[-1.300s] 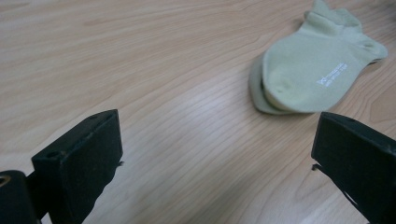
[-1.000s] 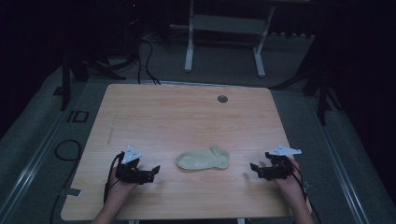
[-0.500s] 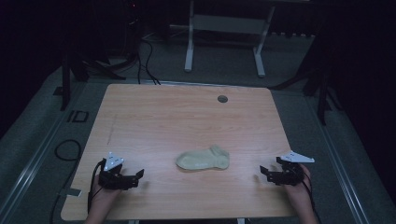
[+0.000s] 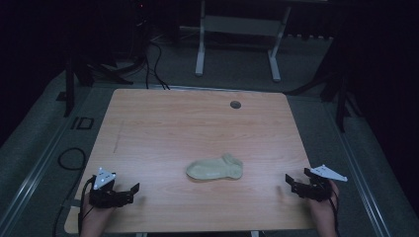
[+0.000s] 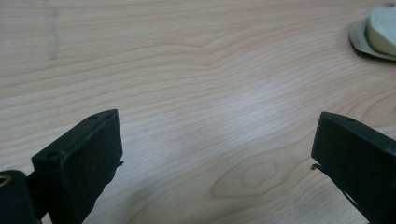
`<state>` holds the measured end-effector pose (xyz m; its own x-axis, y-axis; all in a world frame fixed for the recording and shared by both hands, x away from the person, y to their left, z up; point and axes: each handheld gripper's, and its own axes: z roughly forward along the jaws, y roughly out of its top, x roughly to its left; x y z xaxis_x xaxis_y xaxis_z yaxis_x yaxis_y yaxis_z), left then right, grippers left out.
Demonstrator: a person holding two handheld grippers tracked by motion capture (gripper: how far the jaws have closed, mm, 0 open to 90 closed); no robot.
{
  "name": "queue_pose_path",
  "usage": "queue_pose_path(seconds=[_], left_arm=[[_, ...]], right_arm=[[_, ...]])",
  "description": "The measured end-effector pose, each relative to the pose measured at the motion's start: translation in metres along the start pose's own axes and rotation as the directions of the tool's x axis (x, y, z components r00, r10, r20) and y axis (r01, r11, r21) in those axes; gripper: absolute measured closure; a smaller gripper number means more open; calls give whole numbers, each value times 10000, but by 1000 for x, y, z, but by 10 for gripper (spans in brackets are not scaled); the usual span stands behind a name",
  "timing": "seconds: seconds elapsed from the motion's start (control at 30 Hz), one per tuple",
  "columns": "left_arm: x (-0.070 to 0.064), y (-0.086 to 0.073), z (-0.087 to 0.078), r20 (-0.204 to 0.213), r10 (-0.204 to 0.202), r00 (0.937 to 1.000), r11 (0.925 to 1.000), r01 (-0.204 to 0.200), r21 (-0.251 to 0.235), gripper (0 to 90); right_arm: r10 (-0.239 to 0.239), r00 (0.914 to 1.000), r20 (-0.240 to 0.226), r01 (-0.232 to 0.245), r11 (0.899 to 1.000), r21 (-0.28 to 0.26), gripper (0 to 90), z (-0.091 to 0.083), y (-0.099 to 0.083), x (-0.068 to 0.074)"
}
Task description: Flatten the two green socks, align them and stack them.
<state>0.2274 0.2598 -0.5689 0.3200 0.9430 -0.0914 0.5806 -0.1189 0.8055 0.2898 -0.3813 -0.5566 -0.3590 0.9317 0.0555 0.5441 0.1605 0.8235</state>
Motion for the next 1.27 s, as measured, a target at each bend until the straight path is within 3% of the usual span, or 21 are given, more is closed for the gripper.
queue_pose_path(seconds=[0.17, 0.37, 0.53, 0.63, 0.73, 0.97, 1.27], left_arm=[[14, -3, -8, -193, -564, 9982, 9979, 557, -335, 22], [30, -8, -16, -754, -1028, 9918, 9936, 987, -557, 22], [34, -9, -21, -887, -1074, 9903, 9923, 1013, -708, 22], [35, -10, -22, -1056, -1232, 9868, 9899, 1146, -838, 22], [33, -13, -22, -1342, -1158, 9842, 9905, 1043, -899, 22], [30, -17, -24, -1727, -1225, 9773, 9880, 1036, -1144, 22], [30, -19, -21, -1685, -1208, 9783, 9892, 1045, -1026, 22]], right_arm=[[167, 9993, 333, -174, 9997, 183, 133, 0, -3, -3], [243, 9963, 826, -246, 9997, 25, 133, -1, -5, -6], [319, 9871, 1567, -313, 9995, -61, 133, 2, -7, -9], [374, 9864, 1599, -366, 9993, -80, 133, 4, -6, -9], [169, 9855, 1689, -172, 9999, 2, 134, 6, -6, -7], [249, 9840, 1762, -237, 9997, -92, 136, 6, -5, -8], [345, 9822, 1845, -340, 9994, -58, 140, 7, -5, -8]])
